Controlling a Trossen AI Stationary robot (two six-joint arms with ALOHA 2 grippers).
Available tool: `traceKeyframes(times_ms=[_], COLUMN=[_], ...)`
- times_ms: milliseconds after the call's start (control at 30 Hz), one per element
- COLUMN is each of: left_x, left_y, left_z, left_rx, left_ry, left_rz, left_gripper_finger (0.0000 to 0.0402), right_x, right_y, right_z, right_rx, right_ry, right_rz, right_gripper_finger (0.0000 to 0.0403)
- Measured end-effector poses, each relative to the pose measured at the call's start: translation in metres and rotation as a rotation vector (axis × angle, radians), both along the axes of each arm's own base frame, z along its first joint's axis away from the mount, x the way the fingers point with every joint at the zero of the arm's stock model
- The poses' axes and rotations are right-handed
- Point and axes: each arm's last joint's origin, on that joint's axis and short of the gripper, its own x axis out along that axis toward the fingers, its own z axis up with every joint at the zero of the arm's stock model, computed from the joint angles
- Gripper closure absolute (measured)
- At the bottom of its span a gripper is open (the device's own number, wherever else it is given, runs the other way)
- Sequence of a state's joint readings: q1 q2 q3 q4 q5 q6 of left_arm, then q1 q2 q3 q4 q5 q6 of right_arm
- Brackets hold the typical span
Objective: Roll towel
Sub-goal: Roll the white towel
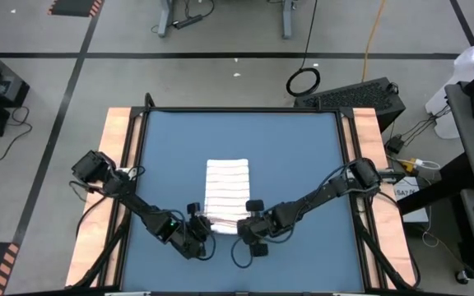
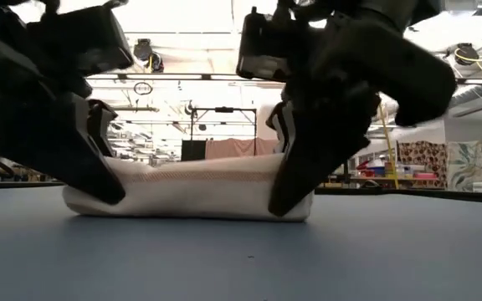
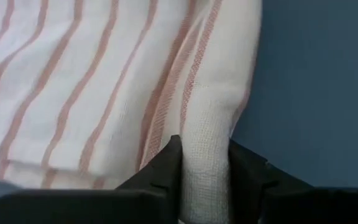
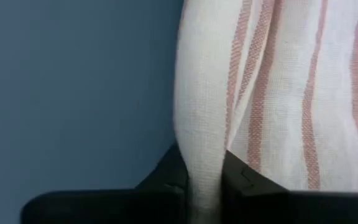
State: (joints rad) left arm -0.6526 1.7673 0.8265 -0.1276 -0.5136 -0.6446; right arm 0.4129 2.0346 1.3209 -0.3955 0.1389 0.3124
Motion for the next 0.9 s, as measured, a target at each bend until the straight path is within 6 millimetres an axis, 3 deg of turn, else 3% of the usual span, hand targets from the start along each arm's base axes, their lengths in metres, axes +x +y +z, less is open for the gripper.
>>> traceKeyframes(times_ms=[167,367,533,667,900], left_x=[-0.01,-0.022,-0.027,-0.022,-0.013], left_y=[-0.011,-0.024,-0.038,-0.045,-0.038], left_z=[0.016,0.025,0.027,0.022,-0.01], left_rx=[-0.019,0.04,0.168,0.274,0.391], left_ry=[-0.051,-0.136,-0.242,-0.272,-0.182], left_rz=[-0.032,-0.057,-0.119,-0.21,-0.222], left_gripper_finger=[0.0248,0.0188,0.0172,0.0171,0.0172], right_x=[0.008,0.016,0.019,0.021,0.022], right_y=[-0.015,-0.04,-0.052,-0.06,-0.064], right_z=[0.003,0.004,0.004,0.004,0.005], right_rx=[0.155,0.277,0.339,0.378,0.445], right_ry=[0.032,0.068,0.088,0.098,0.126], right_rz=[-0.002,-0.071,-0.102,-0.114,-0.124], right_gripper_finger=[0.0339,0.036,0.0367,0.0358,0.0359])
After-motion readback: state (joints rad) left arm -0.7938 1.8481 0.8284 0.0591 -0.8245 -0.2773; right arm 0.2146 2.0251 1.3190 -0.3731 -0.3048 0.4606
